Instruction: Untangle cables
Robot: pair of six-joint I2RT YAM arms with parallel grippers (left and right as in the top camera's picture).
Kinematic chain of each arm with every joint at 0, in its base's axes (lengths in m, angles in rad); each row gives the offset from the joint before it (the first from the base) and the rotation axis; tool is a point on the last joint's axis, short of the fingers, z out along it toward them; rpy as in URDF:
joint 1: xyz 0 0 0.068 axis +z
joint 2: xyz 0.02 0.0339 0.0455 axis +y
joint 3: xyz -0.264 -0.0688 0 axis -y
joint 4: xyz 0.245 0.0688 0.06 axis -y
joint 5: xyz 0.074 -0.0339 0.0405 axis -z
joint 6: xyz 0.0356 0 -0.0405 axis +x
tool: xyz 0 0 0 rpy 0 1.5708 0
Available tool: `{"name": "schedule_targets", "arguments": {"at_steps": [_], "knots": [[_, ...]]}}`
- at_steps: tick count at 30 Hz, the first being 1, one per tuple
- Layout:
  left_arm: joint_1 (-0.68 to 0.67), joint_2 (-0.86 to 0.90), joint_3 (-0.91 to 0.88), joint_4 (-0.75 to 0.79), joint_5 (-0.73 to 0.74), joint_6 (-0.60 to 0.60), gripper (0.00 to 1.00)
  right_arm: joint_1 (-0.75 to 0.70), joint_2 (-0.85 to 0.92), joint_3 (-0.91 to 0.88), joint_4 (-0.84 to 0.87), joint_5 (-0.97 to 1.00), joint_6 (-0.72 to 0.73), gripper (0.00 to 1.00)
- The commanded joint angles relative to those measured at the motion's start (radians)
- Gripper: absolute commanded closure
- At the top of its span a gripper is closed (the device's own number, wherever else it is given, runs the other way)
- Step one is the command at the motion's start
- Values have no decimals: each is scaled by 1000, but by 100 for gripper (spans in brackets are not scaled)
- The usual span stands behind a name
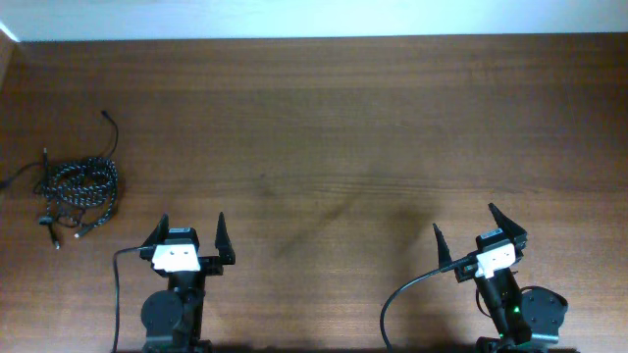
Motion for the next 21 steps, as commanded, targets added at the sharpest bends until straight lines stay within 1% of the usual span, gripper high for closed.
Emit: {"name": "schedule_targets", "arguments": {"at_steps": [1, 14, 16, 18, 20, 21], "knots": [[-4, -5, -10, 3, 8, 15, 1, 11, -10, -5, -5, 8, 3, 1], [-4, -5, -10, 3, 7, 15, 1, 11, -10, -5, -5, 8, 3, 1], [-4, -5, -10, 7, -45, 15, 1, 11, -10, -5, -5, 8, 3, 1], [-4, -5, -10, 11, -47, 16, 1, 11, -10, -5, -5, 8, 3, 1], [-3, -5, -10, 48, -109, 16, 1, 11, -10, -5, -5, 8, 3, 1], [-3, -5, -6, 67, -105, 15, 1, 11, -10, -5, -5, 8, 3, 1]]}}
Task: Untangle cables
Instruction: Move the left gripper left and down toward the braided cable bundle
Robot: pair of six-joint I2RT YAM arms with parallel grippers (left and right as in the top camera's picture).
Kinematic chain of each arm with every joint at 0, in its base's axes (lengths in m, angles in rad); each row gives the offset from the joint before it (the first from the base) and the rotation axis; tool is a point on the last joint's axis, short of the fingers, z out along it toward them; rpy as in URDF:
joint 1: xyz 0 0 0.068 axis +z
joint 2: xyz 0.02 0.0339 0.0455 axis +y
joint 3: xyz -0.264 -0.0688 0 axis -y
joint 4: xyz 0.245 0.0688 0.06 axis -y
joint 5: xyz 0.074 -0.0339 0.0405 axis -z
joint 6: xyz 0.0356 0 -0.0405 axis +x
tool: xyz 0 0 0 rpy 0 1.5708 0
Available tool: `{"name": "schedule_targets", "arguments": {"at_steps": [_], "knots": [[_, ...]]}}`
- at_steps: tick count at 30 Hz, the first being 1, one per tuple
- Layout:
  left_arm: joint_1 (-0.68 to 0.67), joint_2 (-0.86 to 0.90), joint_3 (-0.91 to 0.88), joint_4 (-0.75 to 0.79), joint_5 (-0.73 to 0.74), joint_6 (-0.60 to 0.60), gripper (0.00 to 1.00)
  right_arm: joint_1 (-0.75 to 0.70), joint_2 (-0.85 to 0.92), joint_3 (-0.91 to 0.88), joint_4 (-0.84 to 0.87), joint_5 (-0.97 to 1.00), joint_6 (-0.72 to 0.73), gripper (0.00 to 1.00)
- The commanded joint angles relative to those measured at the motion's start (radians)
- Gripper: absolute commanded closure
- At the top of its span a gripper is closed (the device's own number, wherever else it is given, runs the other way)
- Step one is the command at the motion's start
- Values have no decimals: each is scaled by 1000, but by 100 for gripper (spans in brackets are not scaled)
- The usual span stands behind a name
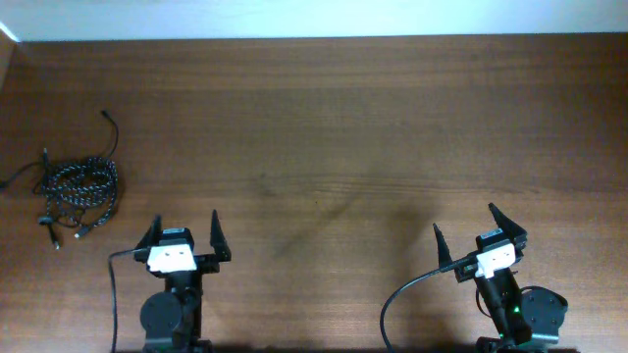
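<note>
A tangled bundle of black-and-white braided cables point(80, 189) lies at the left of the wooden table point(324, 127), with loose ends trailing up to a plug point(108, 118) and out past the left edge. My left gripper point(183, 230) stands open near the front edge, to the right of and below the bundle, holding nothing. My right gripper point(476, 227) stands open at the front right, far from the cables, also holding nothing.
Each arm's black supply cable curves off its base toward the front edge, one at the left point(114, 294) and one at the right point(397, 299). A pale wall strip point(314, 18) runs along the table's far edge.
My left gripper has shifted slightly to the left, toward the cable bundle. The right arm and the cables have not moved.
</note>
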Motion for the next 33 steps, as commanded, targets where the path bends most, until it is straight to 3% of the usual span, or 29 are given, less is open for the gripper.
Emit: {"name": "schedule_targets", "arguments": {"at_steps": [1, 3, 7, 10, 13, 18, 27, 33], "knots": [[-3, -5, -2, 90, -16, 15, 1, 11, -10, -5, -5, 9, 5, 1], [-3, -5, 1, 172, -17, 15, 1, 11, -10, -5, -5, 9, 5, 1], [-3, -5, 53, 192, -16, -10, 1, 11, -10, -5, -5, 9, 5, 1], [-3, -5, 143, 97, -17, -33, 1, 11, -10, -5, -5, 9, 5, 1], [-3, -5, 242, -108, -16, -174, 1, 11, -10, -5, -5, 9, 5, 1], [-3, -5, 323, -282, -17, -222, 1, 11, -10, -5, -5, 9, 5, 1], [-3, 2, 328, -355, -17, -221, 1, 11, -10, -5, -5, 9, 5, 1], [-3, 103, 364, -357, 3, -222, 1, 11, -10, -5, -5, 9, 5, 1]]}}
